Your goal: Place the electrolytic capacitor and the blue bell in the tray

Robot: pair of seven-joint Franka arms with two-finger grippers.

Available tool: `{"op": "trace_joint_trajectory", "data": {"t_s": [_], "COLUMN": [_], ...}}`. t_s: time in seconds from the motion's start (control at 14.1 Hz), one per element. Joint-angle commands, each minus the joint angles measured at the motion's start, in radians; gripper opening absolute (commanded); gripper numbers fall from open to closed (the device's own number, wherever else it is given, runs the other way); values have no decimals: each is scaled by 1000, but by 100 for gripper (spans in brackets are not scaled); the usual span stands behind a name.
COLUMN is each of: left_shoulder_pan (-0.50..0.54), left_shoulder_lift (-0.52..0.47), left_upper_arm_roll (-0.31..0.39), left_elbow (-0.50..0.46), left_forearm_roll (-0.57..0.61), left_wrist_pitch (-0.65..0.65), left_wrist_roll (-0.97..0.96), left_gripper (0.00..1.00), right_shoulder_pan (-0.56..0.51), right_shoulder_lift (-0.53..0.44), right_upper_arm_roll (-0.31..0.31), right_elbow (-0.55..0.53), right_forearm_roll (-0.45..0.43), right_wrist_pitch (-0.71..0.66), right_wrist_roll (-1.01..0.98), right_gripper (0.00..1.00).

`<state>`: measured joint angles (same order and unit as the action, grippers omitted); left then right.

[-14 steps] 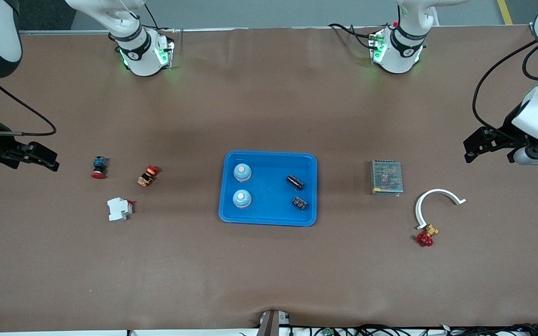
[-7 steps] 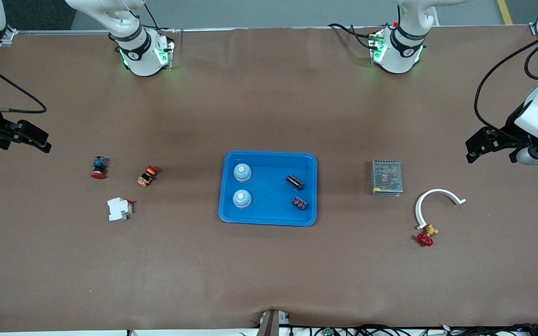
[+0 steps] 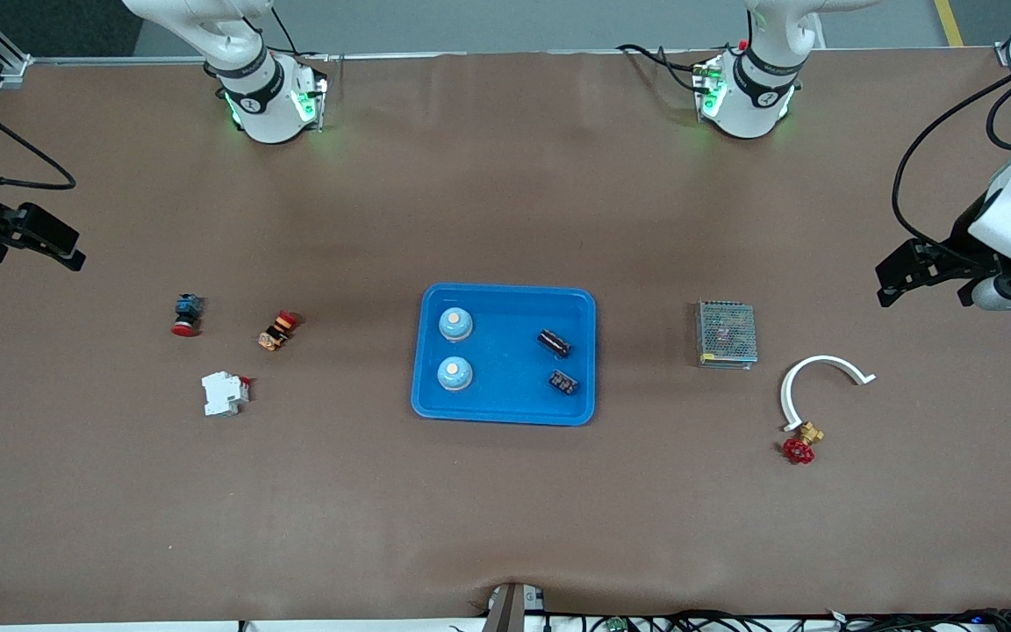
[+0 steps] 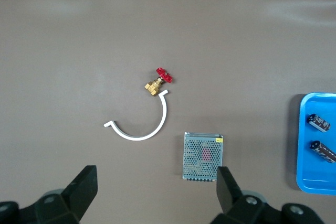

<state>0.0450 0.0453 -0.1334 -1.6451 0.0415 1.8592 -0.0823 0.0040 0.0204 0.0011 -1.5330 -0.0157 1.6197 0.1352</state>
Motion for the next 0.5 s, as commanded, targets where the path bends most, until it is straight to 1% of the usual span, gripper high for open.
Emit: {"op": "trace_joint_trajectory", "data": {"t_s": [0.0,0.43], "left_shoulder_pan": [9,10], "left_shoulder_lift": [4,5], "left_upper_arm_roll": [0,0], "left_elbow": [16,16], "left_forearm_roll": [3,3], "left_wrist_pitch": [-2,-2], "left_wrist_roll": [22,22], "left_gripper": [100,100], "right_shoulder_pan": [4,7], "right_shoulder_lift": [-23,-30], "right_upper_arm_roll": [-3,-1], "right_elbow": [-9,-9], "right_forearm_roll": [22,22], "right_wrist_pitch": [-15,-6], "right_wrist_roll": [15,14], "right_gripper": [100,100]}}
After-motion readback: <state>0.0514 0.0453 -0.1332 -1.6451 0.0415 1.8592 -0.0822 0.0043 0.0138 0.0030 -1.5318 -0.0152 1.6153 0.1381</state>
